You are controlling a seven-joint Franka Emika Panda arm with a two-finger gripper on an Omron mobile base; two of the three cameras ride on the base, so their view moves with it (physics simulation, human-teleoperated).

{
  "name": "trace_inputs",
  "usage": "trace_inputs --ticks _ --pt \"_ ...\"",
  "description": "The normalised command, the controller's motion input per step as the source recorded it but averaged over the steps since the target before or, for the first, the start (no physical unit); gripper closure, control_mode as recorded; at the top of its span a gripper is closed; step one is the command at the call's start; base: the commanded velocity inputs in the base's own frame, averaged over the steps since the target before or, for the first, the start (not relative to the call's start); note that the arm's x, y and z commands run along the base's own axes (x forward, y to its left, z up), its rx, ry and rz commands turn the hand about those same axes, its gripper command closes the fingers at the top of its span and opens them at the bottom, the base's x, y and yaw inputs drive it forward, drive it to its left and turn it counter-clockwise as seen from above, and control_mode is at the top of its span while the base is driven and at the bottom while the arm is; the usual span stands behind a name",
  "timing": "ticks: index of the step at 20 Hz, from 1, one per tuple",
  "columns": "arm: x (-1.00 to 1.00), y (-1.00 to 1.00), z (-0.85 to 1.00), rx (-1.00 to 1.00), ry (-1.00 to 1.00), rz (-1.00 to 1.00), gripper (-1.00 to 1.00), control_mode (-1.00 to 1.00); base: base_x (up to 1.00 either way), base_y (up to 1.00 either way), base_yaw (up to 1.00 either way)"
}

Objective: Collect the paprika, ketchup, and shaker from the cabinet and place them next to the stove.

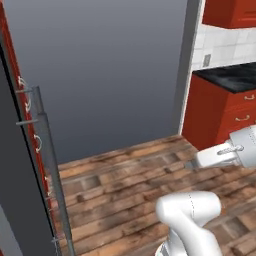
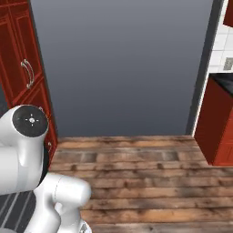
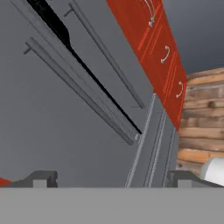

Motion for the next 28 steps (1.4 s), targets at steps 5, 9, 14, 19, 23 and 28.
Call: trace_inputs --ticks 5,9,14,19,23,28 --pt "0.00 0.00 0.00 0.00 0.00 0.00 -1.00 1.00 0.64 -0.31 -0.41" --pt "0.00 0.00 0.00 0.00 0.00 0.00 -1.00 1.00 0.73 -0.41 -0.38" --pt "0.00 0.00 0.00 0.00 0.00 0.00 -1.00 1.00 0.79 -0.41 -0.37" --pt "0.00 0.00 0.00 0.00 0.00 0.00 -1.00 1.00 0.81 -0.39 -0.37" --pt "0.00 0.00 0.00 0.00 0.00 0.00 -1.00 1.00 0.84 -0.28 -0.37" --pt "0.00 0.00 0.00 0.00 0.00 0.00 -1.00 1.00 0.91 -0.22 -0.35"
